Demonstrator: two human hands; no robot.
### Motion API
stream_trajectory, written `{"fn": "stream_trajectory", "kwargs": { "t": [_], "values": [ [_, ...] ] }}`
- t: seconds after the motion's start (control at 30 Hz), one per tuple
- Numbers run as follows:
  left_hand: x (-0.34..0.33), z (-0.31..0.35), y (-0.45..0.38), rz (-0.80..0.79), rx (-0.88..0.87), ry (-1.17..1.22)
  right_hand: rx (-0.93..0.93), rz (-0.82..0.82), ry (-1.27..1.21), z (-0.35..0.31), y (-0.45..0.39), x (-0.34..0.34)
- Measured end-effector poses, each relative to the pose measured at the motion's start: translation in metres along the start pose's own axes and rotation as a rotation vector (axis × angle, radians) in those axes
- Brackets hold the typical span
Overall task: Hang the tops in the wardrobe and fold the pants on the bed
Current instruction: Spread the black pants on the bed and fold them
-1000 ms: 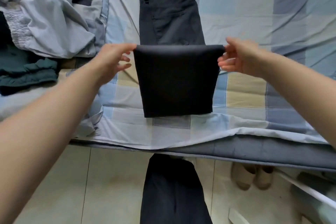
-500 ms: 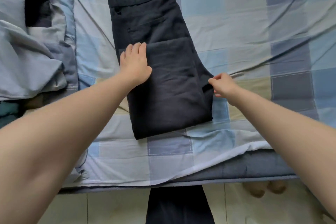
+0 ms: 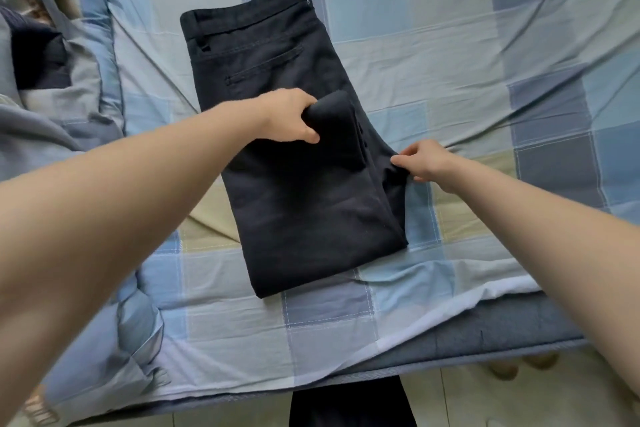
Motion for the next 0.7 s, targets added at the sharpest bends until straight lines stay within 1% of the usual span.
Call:
{"fn": "stream_trajectory", "kwargs": {
  "t": [0.1, 0.17, 0.23, 0.33, 0.43, 0.5, 0.6, 0.63, 0.7],
  "values": [
    [-0.014, 0.019, 0.032, -0.087, -0.113, -0.100, -0.002, -0.041, 0.029, -0.004, -0.003, 0.000],
    [-0.027, 0.038, 0.055, -0.094, -0.184, -0.238, -0.002, -0.061, 0.049, -0.008, -0.003, -0.001],
    [-0.039, 0.061, 0.083, -0.112, -0.288, -0.313, 0.013, -0.073, 0.058, -0.016, -0.001, -0.003],
    [-0.052, 0.088, 0.123, -0.203, -0.400, -0.280, 0.064, -0.122, 0.023, -0.030, 0.004, -0.010],
    [-0.060, 0.101, 0.148, -0.309, -0.436, -0.212, 0.037, -0.280, -0.102, -0.037, 0.014, -0.028],
    [-0.064, 0.103, 0.151, -0.356, -0.432, -0.171, 0.003, -0.376, -0.172, -0.038, 0.018, -0.041],
    [-0.055, 0.092, 0.140, -0.359, -0.331, -0.082, -0.024, -0.472, -0.206, -0.037, 0.018, -0.058],
    [-0.047, 0.087, 0.133, -0.336, -0.302, -0.017, -0.024, -0.488, -0.211, -0.036, 0.017, -0.062],
    [-0.025, 0.069, 0.103, -0.192, -0.230, 0.102, 0.018, -0.535, -0.227, -0.038, 0.013, -0.069]
  ]
}}
Point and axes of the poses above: each hand's wrist, its own y-axis away from the middle knuckle, its own x-axis out of the back of the hand, z = x × y, the point moved 8 cm from there along -y, towards the middle knuckle, and after that the axes turned 9 degrees about -z, right-handed, at the moved point
